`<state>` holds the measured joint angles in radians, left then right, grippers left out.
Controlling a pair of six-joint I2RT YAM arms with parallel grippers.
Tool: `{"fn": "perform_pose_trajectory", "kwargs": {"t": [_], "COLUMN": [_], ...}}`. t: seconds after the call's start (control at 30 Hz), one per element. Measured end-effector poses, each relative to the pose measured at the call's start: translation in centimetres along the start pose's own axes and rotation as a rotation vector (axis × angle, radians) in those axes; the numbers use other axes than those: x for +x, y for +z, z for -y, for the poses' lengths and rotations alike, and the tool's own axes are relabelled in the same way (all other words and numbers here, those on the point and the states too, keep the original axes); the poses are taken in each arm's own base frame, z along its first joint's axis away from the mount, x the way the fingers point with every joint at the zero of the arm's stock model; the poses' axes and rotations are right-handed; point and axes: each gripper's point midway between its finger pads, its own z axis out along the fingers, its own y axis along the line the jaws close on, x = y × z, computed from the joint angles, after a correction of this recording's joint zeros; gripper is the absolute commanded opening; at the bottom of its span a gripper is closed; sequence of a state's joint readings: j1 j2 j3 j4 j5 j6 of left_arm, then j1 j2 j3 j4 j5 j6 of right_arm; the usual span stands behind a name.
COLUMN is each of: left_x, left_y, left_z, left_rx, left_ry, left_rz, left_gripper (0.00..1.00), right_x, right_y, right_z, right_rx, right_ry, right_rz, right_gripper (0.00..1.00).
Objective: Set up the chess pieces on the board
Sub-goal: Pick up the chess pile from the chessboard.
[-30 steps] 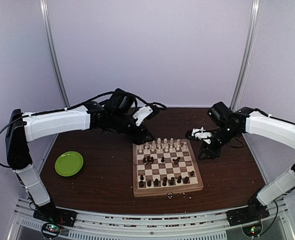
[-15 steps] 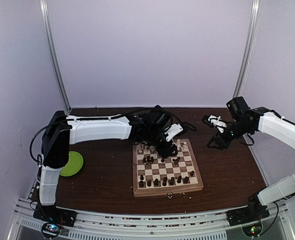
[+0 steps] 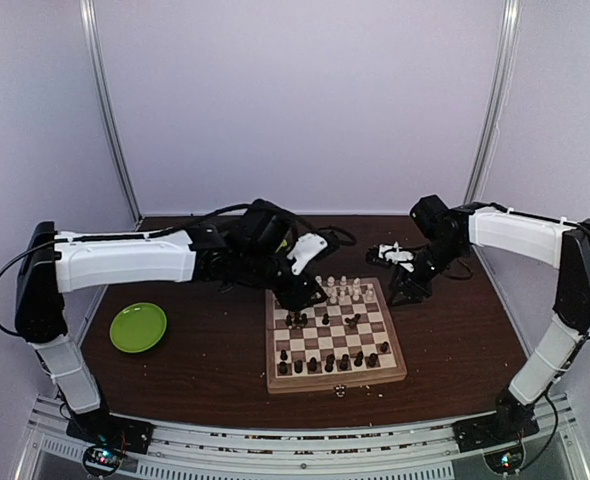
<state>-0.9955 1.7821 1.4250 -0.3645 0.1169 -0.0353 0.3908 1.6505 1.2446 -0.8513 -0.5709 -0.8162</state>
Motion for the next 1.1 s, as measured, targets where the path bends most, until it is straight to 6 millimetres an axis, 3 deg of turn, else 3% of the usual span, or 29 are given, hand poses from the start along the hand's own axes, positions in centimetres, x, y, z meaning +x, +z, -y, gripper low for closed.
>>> {"fn": "perform_pose_trajectory", "kwargs": {"t": [0.23, 0.33, 0.53, 0.73, 0.87, 1.1], "left_x": [4.5, 5.3, 3.8, 3.3, 3.5, 4.2], "left_y": [-2.5, -3.5, -5.7, -6.0, -5.9, -6.1], "left_z": [-1.7, -2.1, -2.8, -2.8, -2.9, -3.1], "left_rx": [-0.099, -0.134, -0.167, -0.165, -0.167, -0.171], "left_ry": [-0.153, -0.189, -0.232, -0.239, -0.240, -0.247], "left_rz": [0.044, 0.069, 0.161, 0.183, 0.183, 0.178], "left_gripper": [0.55, 0.55, 0.55, 0.55, 0.56, 0.56], "right_x": [-2.3, -2.8, -2.0, -2.4, -3.0, -2.2], "right_y": [2.6, 4.0, 7.1, 7.8, 8.3, 9.5], "right_z": [-0.5, -0.6, 0.2, 0.9, 0.3, -1.5], "right_rx": [0.061, 0.075, 0.060, 0.067, 0.046, -0.038], "right_ry": [-0.285, -0.381, -0.460, -0.503, -0.536, -0.565], "right_rz": [-0.034, -0.071, -0.164, -0.193, -0.204, -0.271], "right_gripper": [0.40, 0.40, 0.40, 0.41, 0.40, 0.34]}}
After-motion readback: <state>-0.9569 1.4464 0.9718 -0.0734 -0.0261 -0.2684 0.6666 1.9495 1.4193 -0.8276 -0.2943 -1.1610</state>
